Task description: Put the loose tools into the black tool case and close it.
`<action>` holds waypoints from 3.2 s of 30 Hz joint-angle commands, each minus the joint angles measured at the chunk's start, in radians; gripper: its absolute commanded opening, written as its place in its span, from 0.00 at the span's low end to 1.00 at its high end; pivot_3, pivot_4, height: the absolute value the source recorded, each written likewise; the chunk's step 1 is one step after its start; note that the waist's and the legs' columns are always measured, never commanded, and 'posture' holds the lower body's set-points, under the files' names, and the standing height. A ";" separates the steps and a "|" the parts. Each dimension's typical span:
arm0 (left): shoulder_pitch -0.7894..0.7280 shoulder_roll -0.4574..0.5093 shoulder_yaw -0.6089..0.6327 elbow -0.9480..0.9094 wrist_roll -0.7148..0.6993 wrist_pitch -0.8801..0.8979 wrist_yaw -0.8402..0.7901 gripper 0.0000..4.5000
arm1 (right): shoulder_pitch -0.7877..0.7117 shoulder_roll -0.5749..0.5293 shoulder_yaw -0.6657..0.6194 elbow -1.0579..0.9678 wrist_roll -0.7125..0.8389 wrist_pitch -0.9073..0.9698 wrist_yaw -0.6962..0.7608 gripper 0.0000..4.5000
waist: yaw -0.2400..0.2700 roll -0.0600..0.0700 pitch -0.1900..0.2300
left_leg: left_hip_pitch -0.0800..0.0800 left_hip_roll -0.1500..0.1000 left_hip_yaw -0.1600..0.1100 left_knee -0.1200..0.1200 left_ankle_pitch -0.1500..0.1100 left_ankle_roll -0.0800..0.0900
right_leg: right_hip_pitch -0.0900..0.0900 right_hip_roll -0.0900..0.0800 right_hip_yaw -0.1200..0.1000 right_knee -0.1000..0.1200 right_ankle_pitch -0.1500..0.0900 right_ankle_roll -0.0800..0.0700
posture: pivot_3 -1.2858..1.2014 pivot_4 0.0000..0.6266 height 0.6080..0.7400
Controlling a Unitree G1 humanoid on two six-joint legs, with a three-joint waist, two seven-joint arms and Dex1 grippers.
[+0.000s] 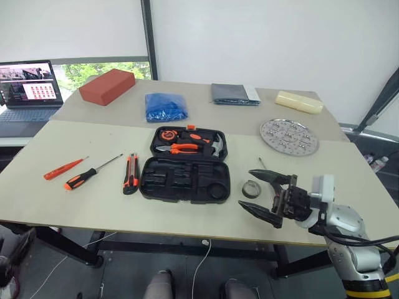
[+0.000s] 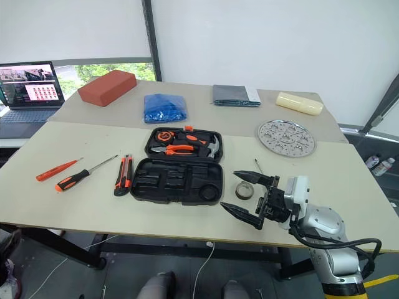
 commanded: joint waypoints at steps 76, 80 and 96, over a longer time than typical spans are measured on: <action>-1.379 -0.268 -0.847 1.218 0.723 -0.718 -0.578 0.04 | 0.183 -0.032 -0.163 -0.050 -0.041 -0.070 -0.109 1.00 | 0.003 0.001 -0.002 | -0.004 0.007 0.004 0.016 0.003 0.008 | 0.010 0.008 -0.001 0.005 0.005 0.014 | 0.52 0.24 1.00; -1.351 -0.309 -0.906 1.188 0.782 -0.625 -0.521 0.02 | 0.176 -0.030 -0.161 -0.040 -0.045 -0.070 -0.107 1.00 | 0.002 0.001 -0.002 | -0.004 0.007 0.004 0.016 0.003 0.008 | 0.009 0.008 -0.001 0.005 0.005 0.014 | 0.52 0.24 1.00; -1.218 -0.294 -0.860 0.994 0.690 -0.677 -0.542 0.17 | 0.227 0.018 -0.198 -0.060 -0.056 -0.055 -0.200 1.00 | -0.002 0.011 -0.008 | 0.002 0.007 0.004 0.016 -0.001 0.000 | 0.014 0.008 -0.001 0.005 0.002 0.008 | 0.52 0.24 1.00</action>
